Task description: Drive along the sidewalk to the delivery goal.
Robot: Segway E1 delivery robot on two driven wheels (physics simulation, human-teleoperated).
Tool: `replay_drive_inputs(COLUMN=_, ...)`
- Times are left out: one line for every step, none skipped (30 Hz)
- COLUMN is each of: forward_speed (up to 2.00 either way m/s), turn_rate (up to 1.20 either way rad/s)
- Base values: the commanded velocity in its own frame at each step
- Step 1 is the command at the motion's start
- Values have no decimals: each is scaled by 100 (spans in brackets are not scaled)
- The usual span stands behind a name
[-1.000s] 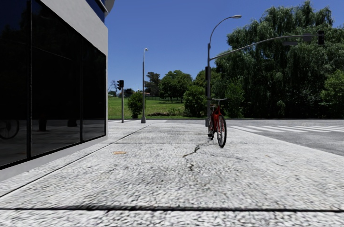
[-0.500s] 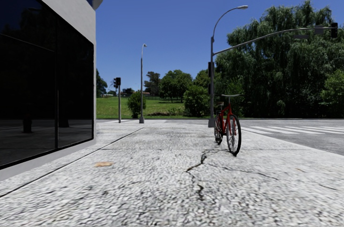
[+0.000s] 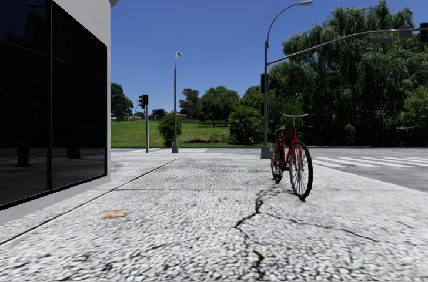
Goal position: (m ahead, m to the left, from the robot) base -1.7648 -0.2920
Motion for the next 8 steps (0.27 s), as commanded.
replay_drive_inputs(forward_speed=0, turn_rate=0)
replay_drive_inputs(forward_speed=0, turn_rate=0)
replay_drive_inputs(forward_speed=0, turn_rate=0)
replay_drive_inputs(forward_speed=0, turn_rate=0)
replay_drive_inputs(forward_speed=0, turn_rate=0)
replay_drive_inputs(forward_speed=0, turn_rate=0)
replay_drive_inputs(forward_speed=0, turn_rate=0)
replay_drive_inputs(forward_speed=0, turn_rate=0)
